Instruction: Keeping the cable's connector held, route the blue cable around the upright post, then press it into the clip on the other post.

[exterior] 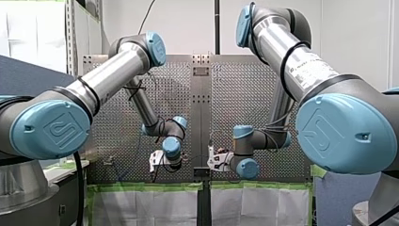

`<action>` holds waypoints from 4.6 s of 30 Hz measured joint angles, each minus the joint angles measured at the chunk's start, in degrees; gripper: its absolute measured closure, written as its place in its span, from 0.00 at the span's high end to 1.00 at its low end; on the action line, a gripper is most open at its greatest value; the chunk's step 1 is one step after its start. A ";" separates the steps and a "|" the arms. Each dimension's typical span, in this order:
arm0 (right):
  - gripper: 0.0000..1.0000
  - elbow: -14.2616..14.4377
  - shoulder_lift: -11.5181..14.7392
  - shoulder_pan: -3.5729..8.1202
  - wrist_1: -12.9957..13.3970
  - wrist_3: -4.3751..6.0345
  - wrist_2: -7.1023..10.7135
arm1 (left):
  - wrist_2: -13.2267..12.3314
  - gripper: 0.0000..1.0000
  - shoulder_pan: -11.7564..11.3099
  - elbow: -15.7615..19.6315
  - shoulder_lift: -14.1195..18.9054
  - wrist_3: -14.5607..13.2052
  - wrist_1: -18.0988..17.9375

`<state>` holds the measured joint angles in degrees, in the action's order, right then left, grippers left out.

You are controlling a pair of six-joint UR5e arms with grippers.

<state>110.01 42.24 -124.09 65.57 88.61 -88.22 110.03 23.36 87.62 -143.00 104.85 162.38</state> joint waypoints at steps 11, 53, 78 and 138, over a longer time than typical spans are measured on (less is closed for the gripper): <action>0.00 -0.09 0.03 -0.28 0.00 -0.03 0.03 | 4.25 1.00 -3.94 -0.01 -0.02 -4.96 -0.36; 0.00 -0.78 0.17 -1.76 -0.35 -0.24 0.05 | -2.65 1.00 0.34 -0.02 -3.10 -10.42 1.98; 0.00 -0.76 0.17 -1.12 -1.82 -0.13 -0.32 | -15.38 1.00 1.03 0.01 -3.08 2.15 -10.26; 0.00 -0.53 -0.37 -0.49 -9.26 -5.04 -11.26 | -15.09 1.00 0.54 -0.01 -3.01 -2.87 -16.83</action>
<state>109.48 41.86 -124.58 56.31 83.57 -99.48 94.94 23.90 87.61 -146.01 101.98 145.55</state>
